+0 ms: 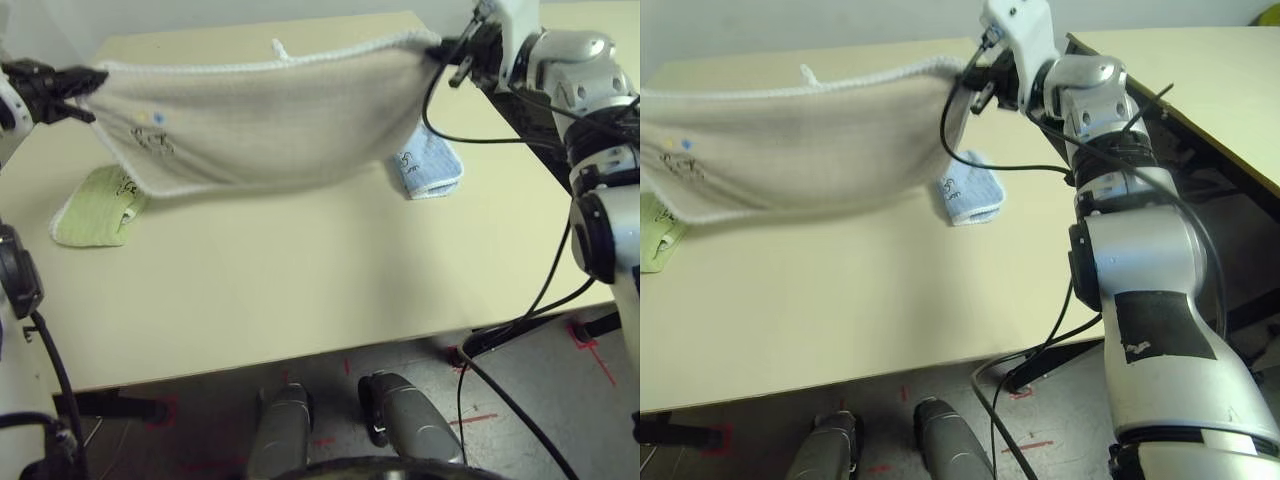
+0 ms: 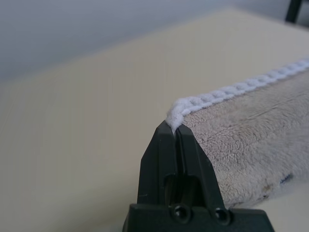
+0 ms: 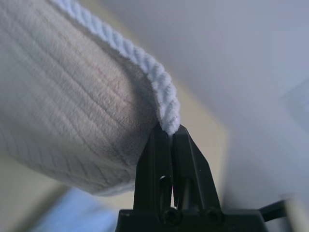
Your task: Fold the towel and set it aside.
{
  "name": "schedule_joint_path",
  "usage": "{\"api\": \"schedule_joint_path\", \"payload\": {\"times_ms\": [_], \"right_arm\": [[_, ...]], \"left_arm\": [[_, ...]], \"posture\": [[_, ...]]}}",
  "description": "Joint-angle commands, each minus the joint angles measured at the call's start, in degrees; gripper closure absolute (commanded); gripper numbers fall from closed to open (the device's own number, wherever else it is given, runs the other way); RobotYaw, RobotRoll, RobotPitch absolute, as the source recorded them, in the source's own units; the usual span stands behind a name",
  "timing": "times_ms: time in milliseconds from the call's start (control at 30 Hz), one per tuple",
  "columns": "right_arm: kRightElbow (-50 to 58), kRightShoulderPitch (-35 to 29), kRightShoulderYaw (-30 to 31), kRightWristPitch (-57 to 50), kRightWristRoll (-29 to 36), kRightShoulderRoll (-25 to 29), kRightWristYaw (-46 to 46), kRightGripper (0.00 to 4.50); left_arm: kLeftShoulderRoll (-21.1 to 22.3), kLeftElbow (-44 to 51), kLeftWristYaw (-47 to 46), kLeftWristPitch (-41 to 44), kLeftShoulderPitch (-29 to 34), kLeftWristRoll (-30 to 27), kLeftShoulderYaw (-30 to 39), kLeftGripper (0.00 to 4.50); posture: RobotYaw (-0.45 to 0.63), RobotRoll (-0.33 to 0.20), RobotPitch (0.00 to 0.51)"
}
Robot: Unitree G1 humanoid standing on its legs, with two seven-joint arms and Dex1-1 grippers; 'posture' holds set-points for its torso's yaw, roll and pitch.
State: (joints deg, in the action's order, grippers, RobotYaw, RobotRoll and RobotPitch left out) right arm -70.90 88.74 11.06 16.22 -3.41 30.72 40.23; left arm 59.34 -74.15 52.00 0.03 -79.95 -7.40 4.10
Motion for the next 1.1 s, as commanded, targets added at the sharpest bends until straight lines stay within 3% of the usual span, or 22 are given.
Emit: {"api": "schedule_joint_path", "payload": {"times_ms": [33, 167, 300, 400, 467, 533, 633, 833, 967, 1100], "right_arm": [[-1.9, -2.4, -2.2, 3.2, -1.1, 1.8, 0.9, 4.50], [1.9, -10.6, -4.3, 6.3, 1.7, 2.3, 10.7, 4.50], [15.2, -26.0, -6.6, 7.2, 7.0, 2.4, 18.9, 4.50], [33.6, -43.2, -6.2, 10.6, 10.3, 3.9, 23.1, 4.50], [43.2, -53.8, -6.4, 13.2, 12.5, 5.5, 25.0, 4.50], [49.1, -60.9, -6.7, 16.0, 14.1, 6.9, 26.5, 4.50], [53.0, -66.4, -7.1, 18.4, 15.8, 8.4, 27.5, 4.50], [50.5, -68.5, -6.4, 24.7, 15.9, 10.7, 30.0, 4.50], [45.8, -66.8, -6.1, 27.5, 15.0, 11.6, 30.5, 4.50], [46.5, -67.1, -5.5, 23.9, 16.1, 12.6, 31.8, 4.50]], "left_arm": [[1.6, -0.5, 5.0, -5.9, 1.9, 2.6, 0.5, 4.44], [2.4, 0.9, 18.3, -13.2, 10.9, 2.2, 0.7, 4.44], [1.0, 6.1, 32.6, -18.0, 24.7, -3.3, 4.3, 4.44], [-1.5, 17.6, 39.9, -16.5, 41.4, -10.6, 8.2, 4.44], [-2.9, 32.5, 40.5, -12.0, 56.9, -15.7, 10.3, 4.44], [-3.8, 43.6, 39.9, -8.9, 68.4, -18.7, 12.7, 4.44], [-4.2, 54.8, 37.5, -5.5, 78.8, -21.0, 15.6, 4.44], [-2.1, 61.3, 36.3, -3.2, 85.9, -21.9, 19.6, 4.44], [0.0, 57.4, 37.2, -4.2, 84.9, -21.5, 21.2, 4.44], [3.4, 48.8, 39.7, -8.0, 79.8, -19.6, 20.6, 4.44]], "posture": [[-0.10, 0.000, 0.145], [-0.11, 0.000, 0.157], [-0.10, 0.000, 0.168], [-0.08, 0.000, 0.172], [-0.07, 0.000, 0.174], [-0.06, 0.000, 0.174], [-0.05, 0.000, 0.172], [-0.04, 0.000, 0.170], [-0.03, 0.000, 0.167], [-0.03, 0.000, 0.166]]}}
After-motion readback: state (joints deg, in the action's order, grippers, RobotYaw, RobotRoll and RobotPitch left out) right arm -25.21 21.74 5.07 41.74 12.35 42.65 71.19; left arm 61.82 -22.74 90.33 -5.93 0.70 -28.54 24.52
